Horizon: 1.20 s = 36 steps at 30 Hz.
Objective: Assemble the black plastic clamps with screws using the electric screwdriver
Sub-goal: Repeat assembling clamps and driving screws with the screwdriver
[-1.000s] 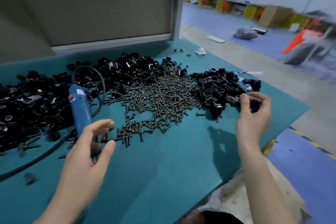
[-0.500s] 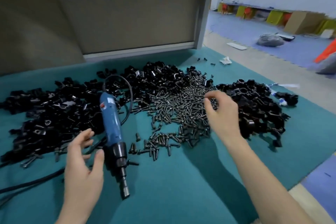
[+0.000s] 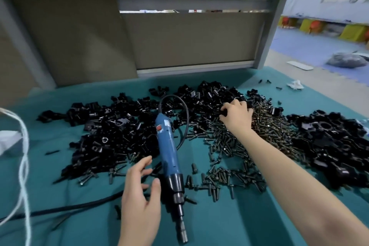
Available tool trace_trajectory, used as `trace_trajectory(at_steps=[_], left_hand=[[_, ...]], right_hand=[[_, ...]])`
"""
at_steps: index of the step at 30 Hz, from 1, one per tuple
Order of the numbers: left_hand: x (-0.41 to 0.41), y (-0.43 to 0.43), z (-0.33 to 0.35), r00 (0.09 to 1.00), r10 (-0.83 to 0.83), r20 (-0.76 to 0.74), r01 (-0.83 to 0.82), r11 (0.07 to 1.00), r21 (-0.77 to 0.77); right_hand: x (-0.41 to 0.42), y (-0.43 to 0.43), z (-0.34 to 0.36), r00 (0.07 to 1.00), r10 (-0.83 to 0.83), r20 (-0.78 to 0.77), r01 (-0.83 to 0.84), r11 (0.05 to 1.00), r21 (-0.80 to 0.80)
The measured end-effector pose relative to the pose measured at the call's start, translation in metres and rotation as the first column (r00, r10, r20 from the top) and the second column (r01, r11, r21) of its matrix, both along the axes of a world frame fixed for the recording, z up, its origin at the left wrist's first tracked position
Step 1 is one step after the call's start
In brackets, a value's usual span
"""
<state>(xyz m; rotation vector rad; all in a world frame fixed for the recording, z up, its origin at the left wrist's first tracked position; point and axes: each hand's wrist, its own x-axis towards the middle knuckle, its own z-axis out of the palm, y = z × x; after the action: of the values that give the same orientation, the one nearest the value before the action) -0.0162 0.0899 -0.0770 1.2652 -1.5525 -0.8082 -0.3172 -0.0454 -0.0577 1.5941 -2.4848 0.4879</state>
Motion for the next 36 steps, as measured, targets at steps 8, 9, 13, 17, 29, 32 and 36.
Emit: trace_trajectory(at_steps=[8, 9, 13, 17, 29, 32, 36], left_hand=[[0.002, 0.002, 0.0, 0.999, 0.026, -0.019, -0.027, 0.998, -0.058], [0.003, 0.0, -0.001, 0.999, 0.033, -0.019, -0.034, 0.999, -0.041], [0.012, -0.018, 0.006, 0.999, 0.042, 0.029, -0.04, 0.996, -0.074], [0.023, -0.098, 0.029, 0.953, 0.036, 0.3, 0.019, 0.984, -0.178], [0.027, -0.238, 0.065, 0.298, -0.092, 0.95, 0.123, 0.991, 0.058], [0.036, -0.228, 0.073, 0.536, 0.094, 0.839, 0.013, 0.993, -0.119], [0.037, -0.185, 0.092, 0.926, 0.198, 0.322, -0.14, 0.971, -0.195]], right_hand=[[0.063, 0.051, 0.028, 0.599, 0.462, 0.654, 0.138, 0.745, -0.653], [0.077, 0.064, 0.028, 0.466, 0.522, 0.715, 0.113, 0.766, -0.633], [0.108, 0.118, 0.009, 0.276, 0.536, 0.798, -0.009, 0.832, -0.555], [0.118, 0.136, 0.0, 0.31, 0.534, 0.786, -0.111, 0.842, -0.528], [0.108, 0.131, 0.002, 0.334, 0.546, 0.768, 0.001, 0.815, -0.58], [0.106, 0.13, 0.003, 0.295, 0.563, 0.772, 0.012, 0.806, -0.592], [0.107, 0.129, 0.007, 0.205, 0.595, 0.777, -0.01, 0.795, -0.607]])
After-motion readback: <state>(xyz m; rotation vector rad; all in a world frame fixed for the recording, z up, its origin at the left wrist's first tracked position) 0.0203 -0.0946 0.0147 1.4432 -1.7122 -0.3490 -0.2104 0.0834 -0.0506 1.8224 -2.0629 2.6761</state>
